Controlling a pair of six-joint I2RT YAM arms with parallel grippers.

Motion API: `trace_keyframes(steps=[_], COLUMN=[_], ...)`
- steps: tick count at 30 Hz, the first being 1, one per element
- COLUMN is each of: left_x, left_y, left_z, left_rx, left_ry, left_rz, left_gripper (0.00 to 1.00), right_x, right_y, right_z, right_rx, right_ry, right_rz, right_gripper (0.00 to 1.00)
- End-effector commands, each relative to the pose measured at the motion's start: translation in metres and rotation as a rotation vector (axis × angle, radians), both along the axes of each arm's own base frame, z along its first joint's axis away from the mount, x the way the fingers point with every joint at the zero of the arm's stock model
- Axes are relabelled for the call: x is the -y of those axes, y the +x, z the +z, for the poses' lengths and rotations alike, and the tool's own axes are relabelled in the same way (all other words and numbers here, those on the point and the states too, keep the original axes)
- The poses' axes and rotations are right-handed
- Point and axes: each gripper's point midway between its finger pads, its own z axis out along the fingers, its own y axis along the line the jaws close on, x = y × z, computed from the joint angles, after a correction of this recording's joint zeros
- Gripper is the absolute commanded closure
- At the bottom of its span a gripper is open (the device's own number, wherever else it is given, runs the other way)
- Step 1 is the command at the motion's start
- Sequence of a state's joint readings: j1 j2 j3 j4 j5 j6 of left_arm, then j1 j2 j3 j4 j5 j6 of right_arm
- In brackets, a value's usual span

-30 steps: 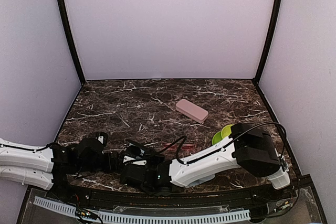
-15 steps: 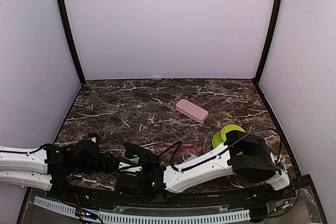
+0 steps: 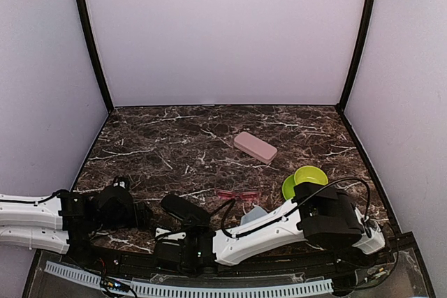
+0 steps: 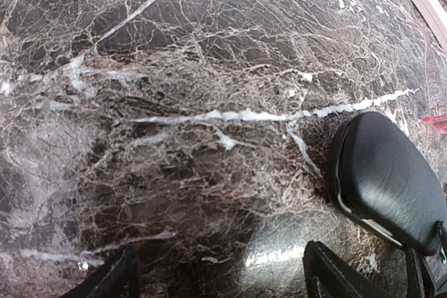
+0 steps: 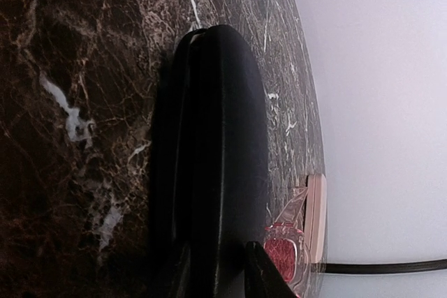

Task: Organize the sunglasses
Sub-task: Close the case with sunglasses at the center of the board.

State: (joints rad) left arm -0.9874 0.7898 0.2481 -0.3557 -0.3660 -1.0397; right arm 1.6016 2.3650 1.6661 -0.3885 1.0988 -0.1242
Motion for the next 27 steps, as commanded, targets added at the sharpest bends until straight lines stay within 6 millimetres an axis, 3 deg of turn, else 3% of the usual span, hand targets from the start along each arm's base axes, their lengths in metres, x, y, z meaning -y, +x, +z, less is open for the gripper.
trace_keyframes(steps=[1, 8, 12, 21, 27], left_x=[-0.001, 0.004, 0.005, 0.014, 0.035], left_y=[0.006, 0.019, 0.029, 0.055, 0.06], left_z=[0.013, 0.035, 0.05, 0.067, 0.064], left_rx=[0.037, 0.095, 0.127, 0.163, 0.147], left_ry=[0.032, 0.064, 0.077, 0.026, -0.016], left_rz=[-0.003, -0.015, -0.02, -0.042, -0.112], left_gripper=[0.18, 0.16, 0.14, 0.14, 0.14], right_x=[0.006, -0.002, -0.006, -0.009, -0.006], right_y=[-0.006, -0.01, -0.018, -0.028, -0.023], right_z=[-0.016, 0.018, 0.031, 0.043, 0.035], right_rx=[-0.068, -0.112, -0.192, -0.351, -0.38], right_ry=[-0.027, 0.087, 0.158, 0.285, 0.306], right_rz=[0.002, 0.017, 0.048, 0.085, 0.063], right_gripper=[0.69, 0.45, 0.38, 0.24, 0.23])
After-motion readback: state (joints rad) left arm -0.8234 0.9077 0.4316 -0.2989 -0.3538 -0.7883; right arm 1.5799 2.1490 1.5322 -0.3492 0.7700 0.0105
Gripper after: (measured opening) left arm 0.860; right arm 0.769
